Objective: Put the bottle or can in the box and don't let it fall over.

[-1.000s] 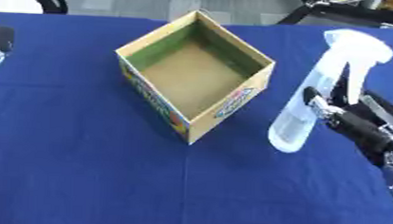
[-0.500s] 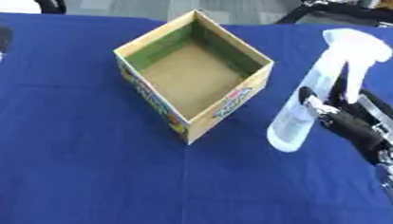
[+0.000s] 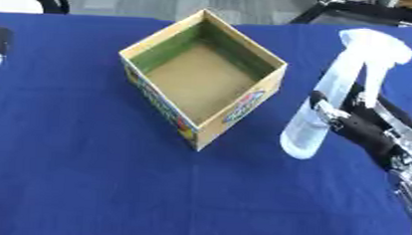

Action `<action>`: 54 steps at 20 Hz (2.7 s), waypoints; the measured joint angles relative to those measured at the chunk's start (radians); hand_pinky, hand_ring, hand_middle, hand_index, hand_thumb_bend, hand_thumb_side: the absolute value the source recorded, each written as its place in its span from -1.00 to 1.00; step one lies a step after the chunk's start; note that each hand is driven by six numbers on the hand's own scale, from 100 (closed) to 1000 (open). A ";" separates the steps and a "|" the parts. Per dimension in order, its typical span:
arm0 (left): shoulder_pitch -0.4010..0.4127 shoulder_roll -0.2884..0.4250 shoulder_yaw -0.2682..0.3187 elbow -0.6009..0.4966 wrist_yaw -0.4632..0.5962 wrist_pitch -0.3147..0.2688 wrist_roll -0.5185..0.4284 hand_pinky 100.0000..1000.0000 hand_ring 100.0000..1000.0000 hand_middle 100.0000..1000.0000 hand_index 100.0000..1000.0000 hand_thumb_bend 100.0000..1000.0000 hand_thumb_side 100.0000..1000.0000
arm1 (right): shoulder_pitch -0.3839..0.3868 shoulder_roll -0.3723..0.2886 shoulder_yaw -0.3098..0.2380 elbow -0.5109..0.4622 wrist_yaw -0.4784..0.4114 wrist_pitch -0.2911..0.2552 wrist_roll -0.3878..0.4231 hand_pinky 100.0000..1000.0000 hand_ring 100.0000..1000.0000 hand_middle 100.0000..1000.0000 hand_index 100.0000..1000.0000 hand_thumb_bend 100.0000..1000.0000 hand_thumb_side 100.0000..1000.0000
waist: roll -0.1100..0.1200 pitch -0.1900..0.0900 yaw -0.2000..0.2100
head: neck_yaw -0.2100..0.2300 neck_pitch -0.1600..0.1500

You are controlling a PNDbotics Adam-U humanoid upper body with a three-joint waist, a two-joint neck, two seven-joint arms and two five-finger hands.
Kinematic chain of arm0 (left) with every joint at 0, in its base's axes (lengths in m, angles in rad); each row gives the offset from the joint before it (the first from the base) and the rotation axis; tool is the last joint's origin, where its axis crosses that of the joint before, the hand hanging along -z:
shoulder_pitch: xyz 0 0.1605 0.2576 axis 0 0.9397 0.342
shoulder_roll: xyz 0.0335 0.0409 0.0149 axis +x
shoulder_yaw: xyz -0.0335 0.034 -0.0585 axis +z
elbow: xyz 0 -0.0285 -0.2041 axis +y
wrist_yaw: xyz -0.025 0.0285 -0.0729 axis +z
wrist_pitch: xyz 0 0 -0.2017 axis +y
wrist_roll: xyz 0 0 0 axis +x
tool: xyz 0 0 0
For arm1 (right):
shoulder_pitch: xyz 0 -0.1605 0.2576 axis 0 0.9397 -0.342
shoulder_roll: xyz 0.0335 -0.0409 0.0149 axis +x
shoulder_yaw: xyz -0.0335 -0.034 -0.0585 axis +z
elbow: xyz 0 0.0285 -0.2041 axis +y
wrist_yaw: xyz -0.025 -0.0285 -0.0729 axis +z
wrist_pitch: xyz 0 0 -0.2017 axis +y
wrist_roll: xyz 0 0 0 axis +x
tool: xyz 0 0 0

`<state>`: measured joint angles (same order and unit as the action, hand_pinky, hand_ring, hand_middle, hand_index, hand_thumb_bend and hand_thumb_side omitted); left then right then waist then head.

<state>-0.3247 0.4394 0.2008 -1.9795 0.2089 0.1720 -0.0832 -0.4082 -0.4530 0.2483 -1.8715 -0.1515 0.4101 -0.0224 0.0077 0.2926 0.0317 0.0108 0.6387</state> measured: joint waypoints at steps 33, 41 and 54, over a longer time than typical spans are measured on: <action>-0.011 -0.009 -0.001 0.000 0.004 0.000 -0.001 1.00 1.00 1.00 0.88 -0.51 -0.71 | -0.039 0.008 0.025 0.108 -0.029 -0.024 -0.009 1.00 1.00 1.00 1.00 -1.00 -0.17 | 0.003 0.009 0.014 | -0.003 -0.009; -0.011 -0.009 -0.001 0.000 0.006 0.000 -0.001 1.00 1.00 1.00 0.87 -0.52 -0.71 | -0.029 0.010 0.027 0.125 -0.012 -0.027 -0.018 1.00 1.00 1.00 1.00 -1.00 -0.26 | 0.002 0.009 0.016 | -0.003 -0.009; -0.012 -0.009 -0.001 0.000 0.009 0.000 -0.001 1.00 1.00 1.00 0.87 -0.54 -0.70 | -0.016 0.026 0.031 0.161 0.005 -0.017 -0.033 1.00 1.00 1.00 1.00 -1.00 -0.32 | 0.002 0.009 0.014 | -0.003 -0.009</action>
<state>-0.3363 0.4305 0.1998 -1.9795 0.2178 0.1723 -0.0840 -0.4242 -0.4267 0.2795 -1.7108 -0.1463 0.3934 -0.0551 0.0097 0.3013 0.0457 0.0077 0.6295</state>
